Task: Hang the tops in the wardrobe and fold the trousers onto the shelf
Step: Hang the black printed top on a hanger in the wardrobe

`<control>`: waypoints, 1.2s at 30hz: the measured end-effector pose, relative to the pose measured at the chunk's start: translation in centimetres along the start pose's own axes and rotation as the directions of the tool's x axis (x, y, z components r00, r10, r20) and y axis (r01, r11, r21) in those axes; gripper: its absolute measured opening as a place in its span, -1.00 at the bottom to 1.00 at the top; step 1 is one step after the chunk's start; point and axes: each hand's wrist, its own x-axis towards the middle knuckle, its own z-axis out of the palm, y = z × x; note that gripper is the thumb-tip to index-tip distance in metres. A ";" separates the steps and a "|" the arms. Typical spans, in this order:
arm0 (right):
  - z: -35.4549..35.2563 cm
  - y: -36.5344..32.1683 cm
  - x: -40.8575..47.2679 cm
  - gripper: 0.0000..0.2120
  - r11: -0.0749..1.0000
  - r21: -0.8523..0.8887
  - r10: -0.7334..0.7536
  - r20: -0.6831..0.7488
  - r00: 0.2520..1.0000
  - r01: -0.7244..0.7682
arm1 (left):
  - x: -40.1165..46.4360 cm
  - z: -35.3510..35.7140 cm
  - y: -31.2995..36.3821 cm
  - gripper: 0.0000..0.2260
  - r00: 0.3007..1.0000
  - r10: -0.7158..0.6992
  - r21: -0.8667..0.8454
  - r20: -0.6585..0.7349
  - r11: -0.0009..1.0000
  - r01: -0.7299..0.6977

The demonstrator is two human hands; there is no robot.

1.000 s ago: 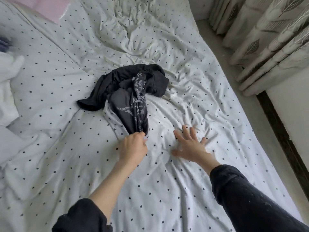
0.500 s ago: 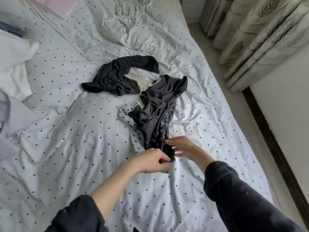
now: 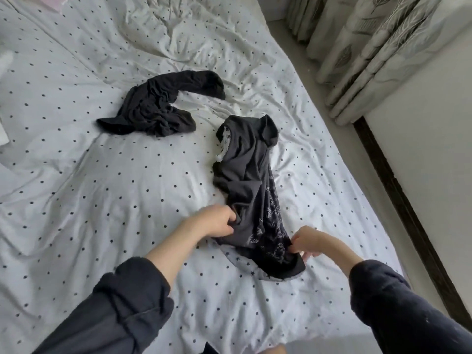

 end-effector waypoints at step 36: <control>-5.3 0.1 3.8 -0.69 0.526 0.776 0.384 -0.582 0.716 0.349 | 4.6 -0.3 3.4 -0.78 0.730 0.259 0.264 -0.633 0.958 -0.111</control>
